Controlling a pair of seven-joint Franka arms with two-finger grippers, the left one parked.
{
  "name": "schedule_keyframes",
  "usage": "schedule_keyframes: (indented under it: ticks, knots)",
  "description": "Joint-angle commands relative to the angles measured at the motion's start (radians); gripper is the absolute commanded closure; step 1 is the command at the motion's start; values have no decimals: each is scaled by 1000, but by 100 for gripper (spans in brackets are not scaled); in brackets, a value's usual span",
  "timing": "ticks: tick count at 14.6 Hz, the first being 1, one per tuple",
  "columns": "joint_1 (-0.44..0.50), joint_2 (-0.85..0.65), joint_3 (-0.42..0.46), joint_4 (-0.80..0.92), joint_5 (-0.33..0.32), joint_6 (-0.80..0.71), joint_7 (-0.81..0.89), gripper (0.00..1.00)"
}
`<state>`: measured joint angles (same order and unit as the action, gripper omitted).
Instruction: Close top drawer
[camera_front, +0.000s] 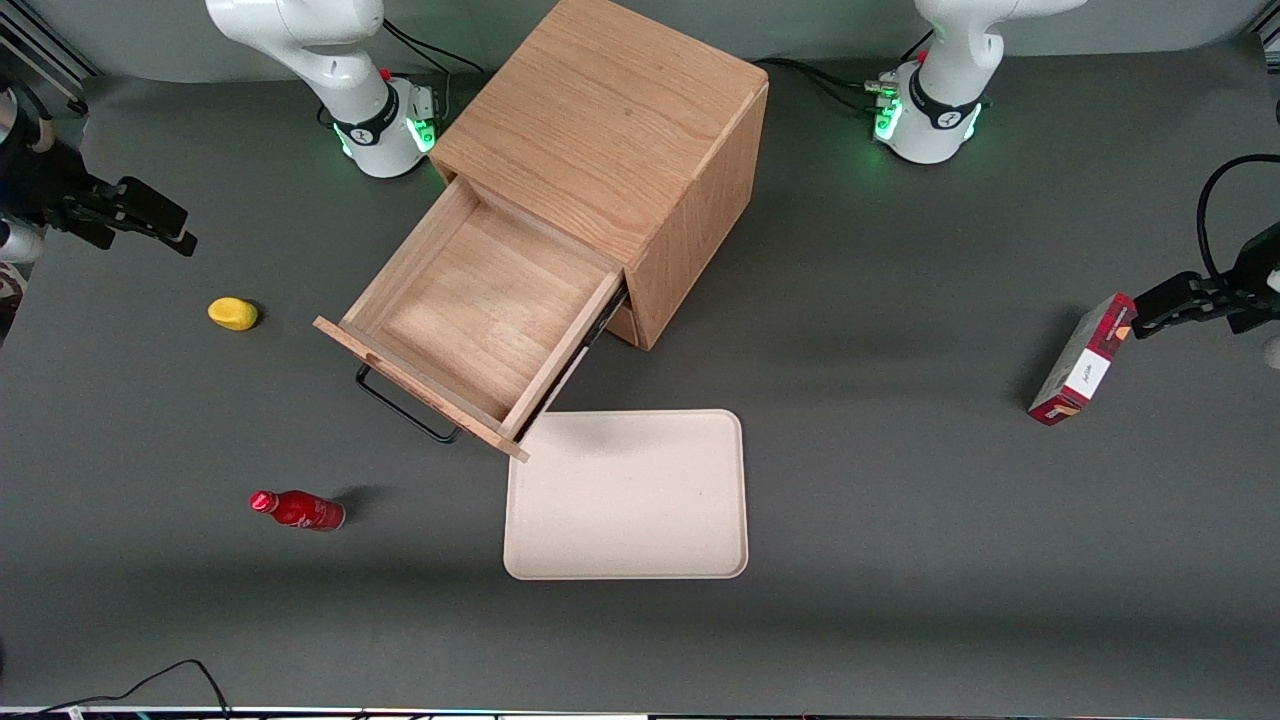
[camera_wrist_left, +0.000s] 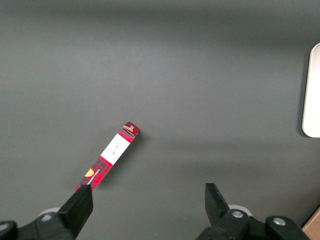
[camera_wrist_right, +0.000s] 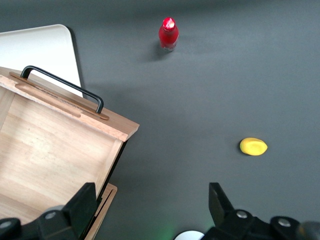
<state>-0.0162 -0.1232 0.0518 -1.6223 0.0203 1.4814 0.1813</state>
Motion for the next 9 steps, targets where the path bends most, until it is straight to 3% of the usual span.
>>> schedule_keyframes:
  ticks: [1,9]
  knots:
    - [-5,14,-6,33,1,-41,-48,0]
    - [-13,28,-13,32,0,-41,-52,0]
